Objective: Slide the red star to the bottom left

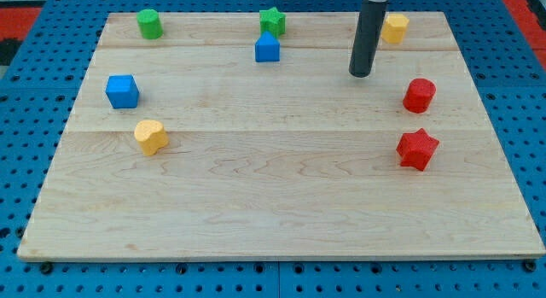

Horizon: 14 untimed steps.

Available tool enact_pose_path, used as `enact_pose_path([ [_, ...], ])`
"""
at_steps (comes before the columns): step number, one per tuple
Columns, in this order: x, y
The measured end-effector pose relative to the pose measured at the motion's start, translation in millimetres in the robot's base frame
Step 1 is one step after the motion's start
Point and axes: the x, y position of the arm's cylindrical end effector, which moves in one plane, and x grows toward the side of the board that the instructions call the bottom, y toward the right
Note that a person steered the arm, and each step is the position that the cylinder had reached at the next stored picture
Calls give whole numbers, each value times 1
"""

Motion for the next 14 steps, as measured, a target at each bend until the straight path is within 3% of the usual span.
enact_pose_path([
  [2,105,-17],
  [6,111,-1],
  [11,111,127],
  [14,141,103],
])
